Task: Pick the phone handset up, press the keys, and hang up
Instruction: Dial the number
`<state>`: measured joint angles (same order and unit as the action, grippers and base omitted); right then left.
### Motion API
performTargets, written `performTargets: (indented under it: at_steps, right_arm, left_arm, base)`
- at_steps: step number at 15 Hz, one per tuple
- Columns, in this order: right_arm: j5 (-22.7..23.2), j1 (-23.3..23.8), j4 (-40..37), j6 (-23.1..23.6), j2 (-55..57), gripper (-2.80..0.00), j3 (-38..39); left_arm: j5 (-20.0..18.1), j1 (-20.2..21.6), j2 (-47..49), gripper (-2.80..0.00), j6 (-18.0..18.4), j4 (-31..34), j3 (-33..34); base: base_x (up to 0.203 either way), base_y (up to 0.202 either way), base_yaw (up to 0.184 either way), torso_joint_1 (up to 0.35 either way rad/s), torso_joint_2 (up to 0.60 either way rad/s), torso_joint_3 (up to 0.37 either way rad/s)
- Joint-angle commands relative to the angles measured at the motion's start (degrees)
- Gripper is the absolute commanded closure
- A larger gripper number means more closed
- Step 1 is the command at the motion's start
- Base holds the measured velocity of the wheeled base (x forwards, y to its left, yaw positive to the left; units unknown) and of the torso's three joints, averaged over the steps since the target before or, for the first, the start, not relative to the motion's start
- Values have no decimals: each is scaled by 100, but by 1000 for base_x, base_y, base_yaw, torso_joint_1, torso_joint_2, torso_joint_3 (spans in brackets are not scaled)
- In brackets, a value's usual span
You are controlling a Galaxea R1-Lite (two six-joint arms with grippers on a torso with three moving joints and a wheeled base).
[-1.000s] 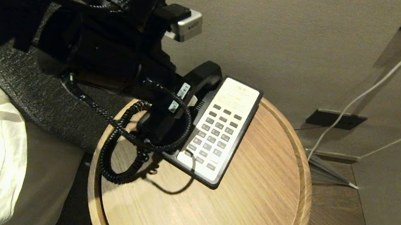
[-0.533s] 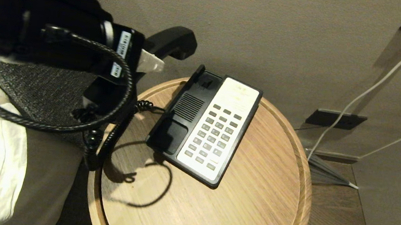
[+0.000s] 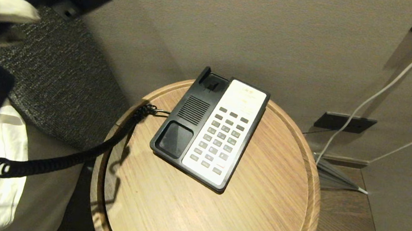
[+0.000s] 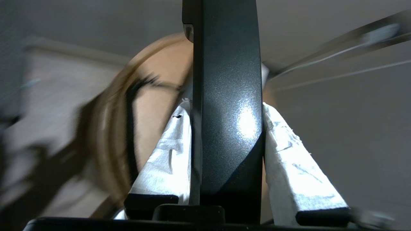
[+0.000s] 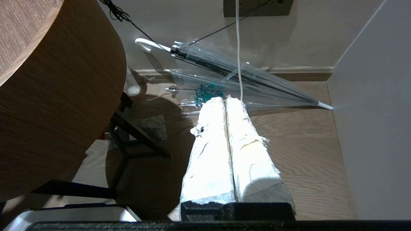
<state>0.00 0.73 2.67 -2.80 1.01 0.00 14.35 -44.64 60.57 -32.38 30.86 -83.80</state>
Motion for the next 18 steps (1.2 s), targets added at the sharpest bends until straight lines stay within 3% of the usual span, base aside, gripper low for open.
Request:
performTargets:
  at_steps: [1, 3, 5, 9, 18]
  right_arm:
    - [0, -1, 5, -1, 4, 0, 123]
    - [0, -2, 5, -1, 4, 0, 123]
    - [0, -1, 5, -1, 4, 0, 123]
    - [0, -3, 5, 8, 4, 0, 123]
    - [0, -3, 8, 59, 4, 0, 123]
  left_arm:
    - [-496, -10, -1056, 0, 30, -325, 110]
    - [-1394, -10, -1673, 0, 53, -482, 377]
    - [-1773, -10, -2042, 0, 63, -561, 806]
    - [-1822, -18, -2147, 0, -77, -995, 1120]
    - [-1778, -9, -2111, 0, -84, -1029, 1147]
  base:
    - [0, 0, 0, 0, 0, 0]
    - [0, 0, 0, 0, 0, 0]
    - [0, 0, 0, 0, 0, 0]
    - [0, 0, 0, 0, 0, 0]
    - [0, 0, 0, 0, 0, 0]
